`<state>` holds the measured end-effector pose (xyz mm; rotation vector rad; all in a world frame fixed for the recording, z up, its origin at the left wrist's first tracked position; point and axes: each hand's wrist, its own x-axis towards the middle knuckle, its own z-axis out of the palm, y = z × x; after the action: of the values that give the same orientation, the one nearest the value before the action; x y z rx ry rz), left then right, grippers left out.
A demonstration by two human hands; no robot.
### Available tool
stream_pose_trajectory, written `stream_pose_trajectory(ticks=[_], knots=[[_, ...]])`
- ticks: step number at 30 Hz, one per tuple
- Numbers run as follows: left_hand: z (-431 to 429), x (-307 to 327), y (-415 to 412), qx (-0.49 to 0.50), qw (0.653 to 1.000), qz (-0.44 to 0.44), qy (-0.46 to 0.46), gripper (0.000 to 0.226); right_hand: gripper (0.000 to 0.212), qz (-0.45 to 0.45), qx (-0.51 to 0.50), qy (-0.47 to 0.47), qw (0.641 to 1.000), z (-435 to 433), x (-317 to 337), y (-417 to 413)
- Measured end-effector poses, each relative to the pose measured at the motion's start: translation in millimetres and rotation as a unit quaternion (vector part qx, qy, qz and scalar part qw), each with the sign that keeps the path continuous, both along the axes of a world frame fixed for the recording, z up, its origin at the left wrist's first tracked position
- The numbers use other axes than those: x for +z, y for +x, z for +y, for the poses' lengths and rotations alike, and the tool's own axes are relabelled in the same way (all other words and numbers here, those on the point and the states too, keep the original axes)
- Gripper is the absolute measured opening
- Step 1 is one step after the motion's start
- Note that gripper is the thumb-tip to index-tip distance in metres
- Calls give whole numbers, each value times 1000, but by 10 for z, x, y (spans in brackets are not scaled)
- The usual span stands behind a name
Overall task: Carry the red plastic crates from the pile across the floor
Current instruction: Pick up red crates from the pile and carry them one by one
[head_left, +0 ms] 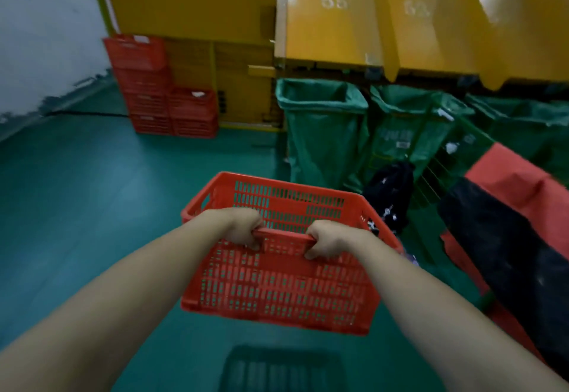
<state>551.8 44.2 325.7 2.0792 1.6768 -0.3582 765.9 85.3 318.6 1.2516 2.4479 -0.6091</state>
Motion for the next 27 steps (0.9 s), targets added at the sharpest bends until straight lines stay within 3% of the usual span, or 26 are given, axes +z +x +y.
stream_pose_trajectory(ticks=[4, 14, 27], knots=[[-118, 332, -323, 45, 998, -2, 43, 12, 20, 3, 33, 35, 999, 99, 332, -364], [-116, 573, -1640, 100, 986, 14, 132, 24, 25, -17, 107, 116, 987, 456, 663, -1800], [643, 826, -3763, 81, 976, 57, 196, 27, 17, -4, 108, 164, 980, 1080, 988, -3860]])
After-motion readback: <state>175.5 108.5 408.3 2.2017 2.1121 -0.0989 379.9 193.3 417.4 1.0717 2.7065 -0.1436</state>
